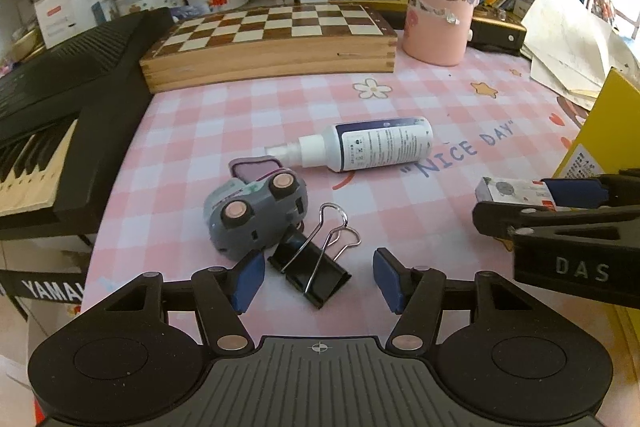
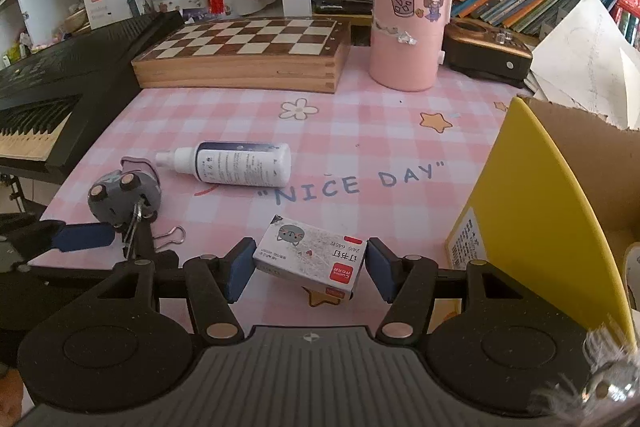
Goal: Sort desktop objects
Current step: 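Close the right tool on the small white box while the left tool grasps the black binder clip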
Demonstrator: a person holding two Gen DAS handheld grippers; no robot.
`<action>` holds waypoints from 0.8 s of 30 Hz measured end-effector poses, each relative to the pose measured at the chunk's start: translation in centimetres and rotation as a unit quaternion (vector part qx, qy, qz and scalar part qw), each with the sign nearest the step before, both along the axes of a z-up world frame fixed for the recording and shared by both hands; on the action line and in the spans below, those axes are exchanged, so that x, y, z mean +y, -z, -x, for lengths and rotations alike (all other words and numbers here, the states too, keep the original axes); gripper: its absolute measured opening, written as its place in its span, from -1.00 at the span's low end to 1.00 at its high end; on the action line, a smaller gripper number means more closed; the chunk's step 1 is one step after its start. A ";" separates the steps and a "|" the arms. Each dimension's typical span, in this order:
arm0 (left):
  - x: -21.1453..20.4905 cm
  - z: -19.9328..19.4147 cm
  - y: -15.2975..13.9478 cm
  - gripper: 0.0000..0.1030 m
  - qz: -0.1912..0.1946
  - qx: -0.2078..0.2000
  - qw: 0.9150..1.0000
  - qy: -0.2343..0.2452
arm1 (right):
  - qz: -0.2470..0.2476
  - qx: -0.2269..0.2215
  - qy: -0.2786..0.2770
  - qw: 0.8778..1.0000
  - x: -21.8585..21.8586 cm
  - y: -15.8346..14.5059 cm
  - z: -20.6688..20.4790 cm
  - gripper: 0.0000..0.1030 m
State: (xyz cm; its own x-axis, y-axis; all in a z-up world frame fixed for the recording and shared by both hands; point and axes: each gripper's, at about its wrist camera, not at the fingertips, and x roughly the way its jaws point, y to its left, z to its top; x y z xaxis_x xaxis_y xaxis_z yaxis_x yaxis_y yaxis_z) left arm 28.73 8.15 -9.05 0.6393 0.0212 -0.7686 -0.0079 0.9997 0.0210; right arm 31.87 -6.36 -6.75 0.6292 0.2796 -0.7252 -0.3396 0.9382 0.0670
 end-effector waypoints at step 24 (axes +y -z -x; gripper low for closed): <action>-1.4 1.2 0.1 -0.02 -0.013 -0.009 1.000 0.026 | -0.007 0.011 0.016 1.000 -1.2 0.2 -0.3 0.12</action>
State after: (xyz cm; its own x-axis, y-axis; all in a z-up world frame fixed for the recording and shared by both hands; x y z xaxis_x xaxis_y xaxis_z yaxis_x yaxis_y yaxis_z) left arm 27.50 6.72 -9.18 0.6531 0.0080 -0.7572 0.0426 0.9980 0.0473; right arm 32.14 -7.51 -7.00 0.6218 0.2703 -0.7351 -0.3079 0.9473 0.0879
